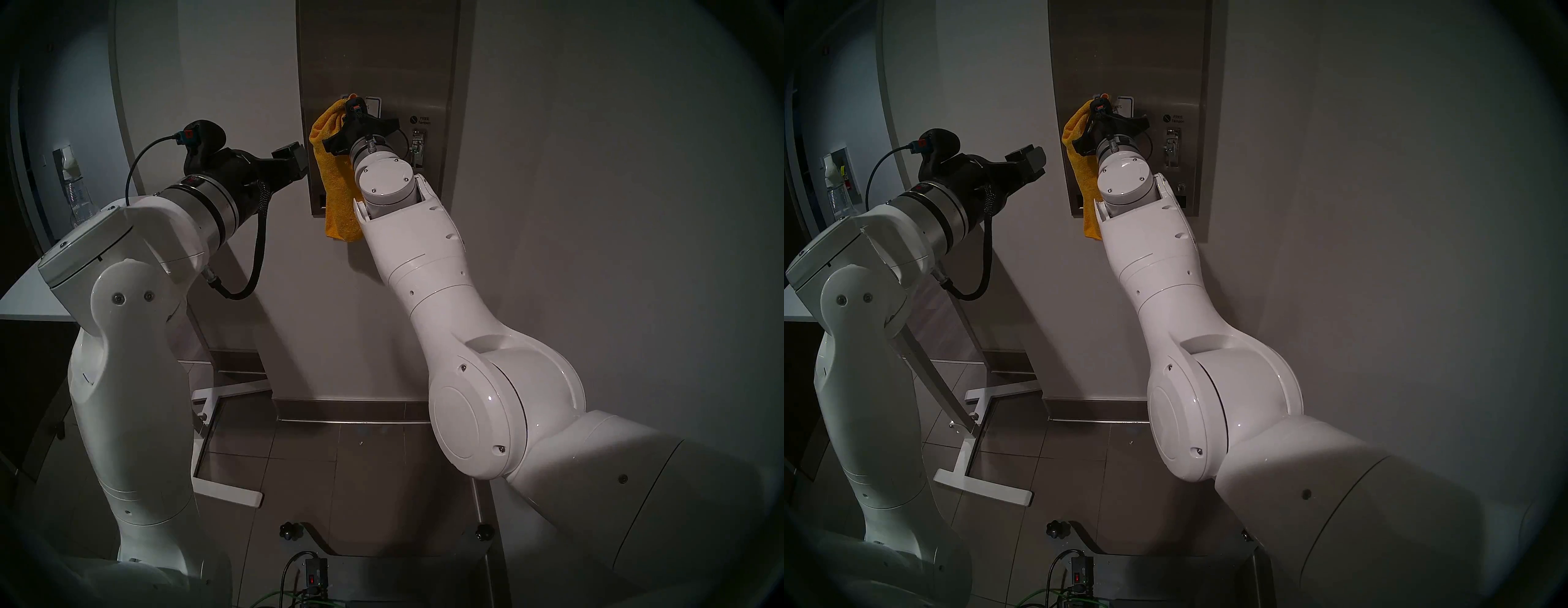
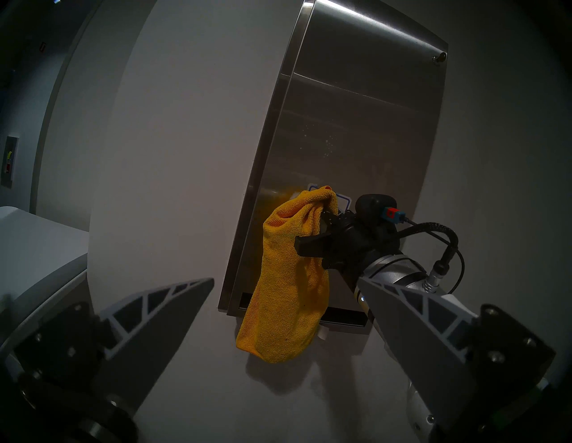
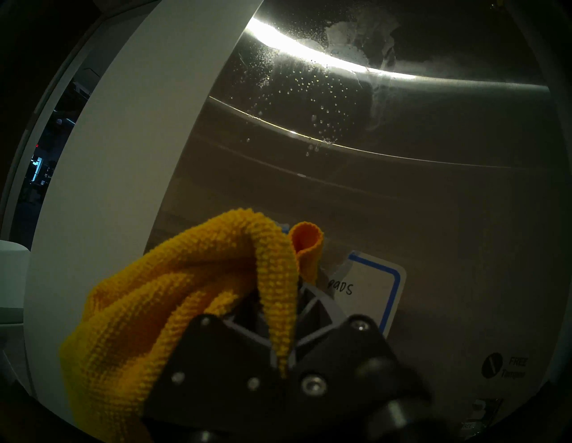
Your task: Pick up the cloth and wipe the surface
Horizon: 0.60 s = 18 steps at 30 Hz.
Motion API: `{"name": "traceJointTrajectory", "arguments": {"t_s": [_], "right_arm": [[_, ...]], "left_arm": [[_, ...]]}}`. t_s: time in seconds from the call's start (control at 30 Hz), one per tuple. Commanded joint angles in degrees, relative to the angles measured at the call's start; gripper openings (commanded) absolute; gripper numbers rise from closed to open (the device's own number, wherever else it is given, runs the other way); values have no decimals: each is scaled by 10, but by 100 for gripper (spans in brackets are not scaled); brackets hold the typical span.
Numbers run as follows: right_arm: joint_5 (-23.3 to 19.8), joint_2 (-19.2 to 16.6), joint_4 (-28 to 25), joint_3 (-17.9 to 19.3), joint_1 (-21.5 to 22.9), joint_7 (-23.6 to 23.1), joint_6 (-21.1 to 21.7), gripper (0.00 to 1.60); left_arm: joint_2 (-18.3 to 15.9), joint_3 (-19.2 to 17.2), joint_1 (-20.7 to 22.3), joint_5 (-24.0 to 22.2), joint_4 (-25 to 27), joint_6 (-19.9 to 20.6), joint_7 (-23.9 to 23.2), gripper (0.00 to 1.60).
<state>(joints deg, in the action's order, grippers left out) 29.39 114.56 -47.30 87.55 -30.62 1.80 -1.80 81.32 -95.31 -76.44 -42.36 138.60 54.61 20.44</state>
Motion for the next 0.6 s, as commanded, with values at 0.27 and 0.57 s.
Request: {"name": "traceJointTrajectory", "arguments": {"t_s": [0.27,0.57], "right_arm": [[3,4,-66,0,65,14,-2,0],[10,4,-81,-10,68,15,-5,0]], "left_arm": [[-1,-2,8,-1,14,-2,-1,160],[-1,-3,10,-3,14,-2,-2,160]]}}
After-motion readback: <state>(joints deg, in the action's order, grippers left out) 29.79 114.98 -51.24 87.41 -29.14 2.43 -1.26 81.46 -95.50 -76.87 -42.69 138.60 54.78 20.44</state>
